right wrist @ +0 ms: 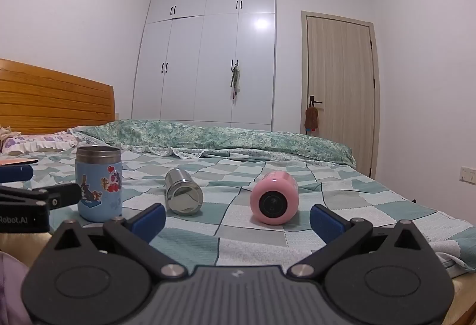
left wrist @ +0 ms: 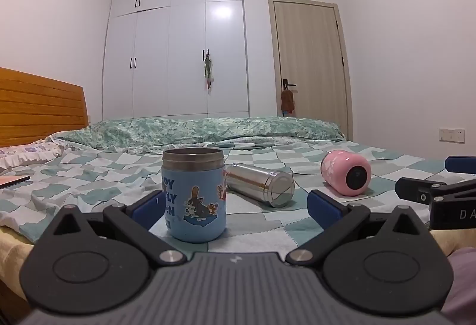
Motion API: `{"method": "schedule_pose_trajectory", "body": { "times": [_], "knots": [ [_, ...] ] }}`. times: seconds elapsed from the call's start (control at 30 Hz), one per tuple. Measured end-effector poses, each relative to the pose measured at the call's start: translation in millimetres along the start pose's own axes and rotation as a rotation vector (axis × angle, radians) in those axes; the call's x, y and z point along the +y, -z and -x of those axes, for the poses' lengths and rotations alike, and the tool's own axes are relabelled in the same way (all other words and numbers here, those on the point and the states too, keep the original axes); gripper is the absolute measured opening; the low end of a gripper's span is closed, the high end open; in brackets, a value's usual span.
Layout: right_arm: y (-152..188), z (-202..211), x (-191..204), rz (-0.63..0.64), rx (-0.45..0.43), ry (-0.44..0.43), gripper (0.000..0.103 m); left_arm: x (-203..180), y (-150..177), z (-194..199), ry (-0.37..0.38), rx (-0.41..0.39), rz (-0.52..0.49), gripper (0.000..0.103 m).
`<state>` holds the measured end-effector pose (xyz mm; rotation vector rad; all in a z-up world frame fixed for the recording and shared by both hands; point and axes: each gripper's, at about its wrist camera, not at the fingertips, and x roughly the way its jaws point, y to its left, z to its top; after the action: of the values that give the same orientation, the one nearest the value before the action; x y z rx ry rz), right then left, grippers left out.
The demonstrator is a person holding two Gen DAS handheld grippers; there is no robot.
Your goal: Flip cup upright
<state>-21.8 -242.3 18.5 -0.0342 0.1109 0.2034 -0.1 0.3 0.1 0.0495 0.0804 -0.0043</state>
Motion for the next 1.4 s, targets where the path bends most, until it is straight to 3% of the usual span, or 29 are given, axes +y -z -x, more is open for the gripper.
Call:
{"method": "schedule_pose_trajectory", "body": {
  "times": [1.4],
  "knots": [
    [-0.1, 0.0, 0.2, 0.001, 0.001, 0.000, 0.103, -0.8, 1.2, -3.7, 0.000, 0.014, -0.011, 0.103]
  ]
}}
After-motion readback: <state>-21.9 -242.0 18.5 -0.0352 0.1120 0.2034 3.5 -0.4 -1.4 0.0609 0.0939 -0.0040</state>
